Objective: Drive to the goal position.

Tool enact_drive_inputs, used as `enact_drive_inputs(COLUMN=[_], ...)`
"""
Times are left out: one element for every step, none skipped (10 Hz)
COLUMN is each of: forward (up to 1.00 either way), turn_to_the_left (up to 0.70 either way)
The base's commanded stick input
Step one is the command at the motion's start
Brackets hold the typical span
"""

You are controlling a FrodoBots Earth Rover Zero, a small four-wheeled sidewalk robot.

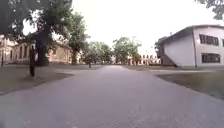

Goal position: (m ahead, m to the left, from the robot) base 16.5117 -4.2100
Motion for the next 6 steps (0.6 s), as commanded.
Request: enact_drive_inputs(forward=[0.45,0.45,0.45,0.45,0.45,0.45], turn_to_the_left=[0.00,0.00,0.00,0.00,0.00,0.00])
